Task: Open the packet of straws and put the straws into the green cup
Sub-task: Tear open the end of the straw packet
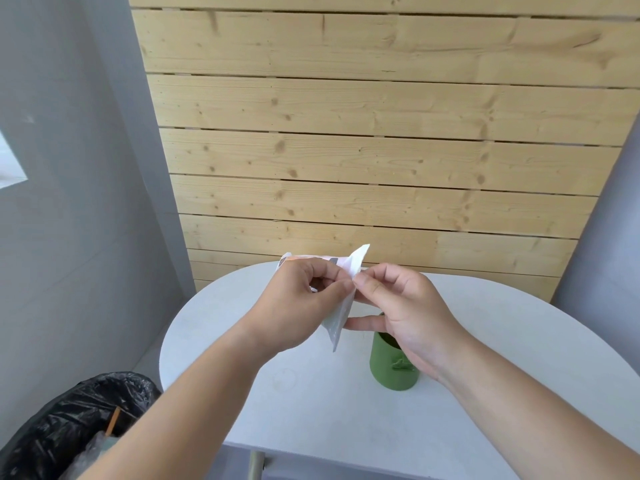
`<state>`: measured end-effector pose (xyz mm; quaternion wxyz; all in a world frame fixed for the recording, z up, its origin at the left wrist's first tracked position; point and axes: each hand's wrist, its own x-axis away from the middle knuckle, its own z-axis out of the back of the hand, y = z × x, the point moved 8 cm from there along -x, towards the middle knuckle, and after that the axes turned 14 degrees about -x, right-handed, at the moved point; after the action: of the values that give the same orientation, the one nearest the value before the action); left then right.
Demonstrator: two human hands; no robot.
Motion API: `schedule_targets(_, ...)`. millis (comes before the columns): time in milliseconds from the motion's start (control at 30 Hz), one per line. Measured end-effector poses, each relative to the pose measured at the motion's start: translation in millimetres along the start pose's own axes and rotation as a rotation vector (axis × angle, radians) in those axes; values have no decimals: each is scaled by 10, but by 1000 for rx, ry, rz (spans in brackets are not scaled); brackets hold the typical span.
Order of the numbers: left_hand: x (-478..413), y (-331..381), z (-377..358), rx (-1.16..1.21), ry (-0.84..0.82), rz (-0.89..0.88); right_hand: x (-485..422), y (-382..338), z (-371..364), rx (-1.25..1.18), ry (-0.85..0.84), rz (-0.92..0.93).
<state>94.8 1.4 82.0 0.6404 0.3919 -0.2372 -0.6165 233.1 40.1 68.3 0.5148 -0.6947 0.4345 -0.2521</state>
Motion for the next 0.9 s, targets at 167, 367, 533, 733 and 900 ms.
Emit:
schedule_targets(167,4,31,-32,-10,21,5,-18,-16,31,149,32,33)
schedule_targets(367,2,64,-25,-41,69,25,-38,-23,16,238,63,71)
schedule_targets(533,-1,18,72,-18,130,83,-48,-76,90,331,125,106)
schedule_targets(733,-29,-122,146,144,65,116,-30,-51,162,290,156,58)
schedule_targets(900,1,-44,26,123,59,109,17,-91,89,216,149,107)
